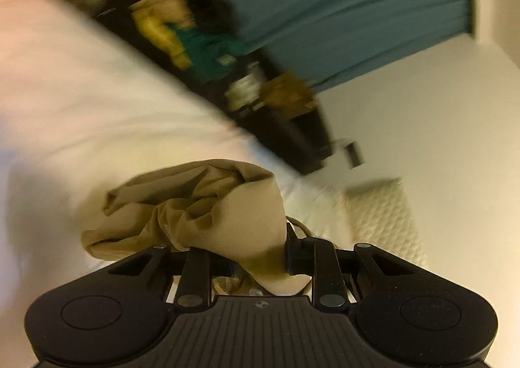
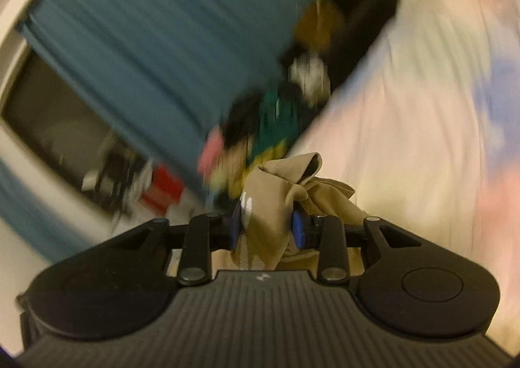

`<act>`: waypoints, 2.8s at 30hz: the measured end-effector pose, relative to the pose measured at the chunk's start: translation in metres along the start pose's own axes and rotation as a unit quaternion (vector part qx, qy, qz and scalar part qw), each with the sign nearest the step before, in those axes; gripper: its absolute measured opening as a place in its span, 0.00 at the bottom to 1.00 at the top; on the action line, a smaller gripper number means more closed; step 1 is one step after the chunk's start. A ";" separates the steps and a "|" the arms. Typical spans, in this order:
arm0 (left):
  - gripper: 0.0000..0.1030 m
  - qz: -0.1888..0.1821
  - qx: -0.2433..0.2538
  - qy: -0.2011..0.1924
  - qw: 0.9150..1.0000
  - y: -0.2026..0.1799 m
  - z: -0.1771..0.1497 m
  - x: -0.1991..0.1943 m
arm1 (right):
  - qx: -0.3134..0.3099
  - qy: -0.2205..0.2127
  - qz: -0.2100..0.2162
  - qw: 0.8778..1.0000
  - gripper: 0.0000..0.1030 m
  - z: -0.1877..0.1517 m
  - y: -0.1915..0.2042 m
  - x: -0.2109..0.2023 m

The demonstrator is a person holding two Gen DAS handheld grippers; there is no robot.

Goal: Fold clothes

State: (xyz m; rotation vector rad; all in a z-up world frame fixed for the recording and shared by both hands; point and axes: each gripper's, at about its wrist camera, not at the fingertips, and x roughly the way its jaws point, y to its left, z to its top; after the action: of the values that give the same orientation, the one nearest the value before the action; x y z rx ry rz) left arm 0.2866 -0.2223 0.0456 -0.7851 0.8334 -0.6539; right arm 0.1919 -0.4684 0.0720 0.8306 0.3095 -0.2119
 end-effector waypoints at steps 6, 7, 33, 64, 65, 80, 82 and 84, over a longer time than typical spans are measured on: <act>0.25 -0.020 0.123 -0.039 0.991 -0.026 -0.021 0.096 | -0.062 -0.105 -0.031 0.992 0.33 0.044 -0.026 0.048; 0.25 -0.008 0.148 -0.038 0.988 -0.016 -0.035 0.107 | -0.054 -0.096 -0.036 0.993 0.33 0.035 -0.044 0.058; 1.00 0.114 0.376 -0.017 0.919 -0.026 -0.138 0.002 | -0.111 0.061 -0.103 0.987 0.89 -0.074 -0.076 -0.033; 1.00 0.109 0.432 -0.175 0.878 -0.047 -0.254 -0.289 | -0.305 -0.086 -0.042 0.948 0.89 -0.233 0.046 -0.258; 1.00 0.110 0.434 -0.178 0.876 -0.045 -0.254 -0.289 | -0.309 -0.090 -0.041 0.946 0.89 -0.235 0.047 -0.258; 1.00 0.142 0.445 -0.142 0.873 -0.009 -0.269 -0.254 | -0.343 -0.116 -0.053 0.931 0.89 -0.260 0.042 -0.244; 1.00 0.144 0.441 -0.142 0.874 -0.006 -0.270 -0.254 | -0.340 -0.118 -0.054 0.931 0.89 -0.259 0.042 -0.244; 1.00 0.144 0.439 -0.144 0.875 -0.005 -0.270 -0.255 | -0.339 -0.120 -0.059 0.931 0.89 -0.259 0.041 -0.243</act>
State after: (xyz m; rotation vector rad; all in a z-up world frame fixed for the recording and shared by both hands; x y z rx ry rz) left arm -0.0709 -0.1224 0.0320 0.0802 0.2929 -0.5467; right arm -0.0708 -0.2310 0.0211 0.0957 0.1810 -0.2927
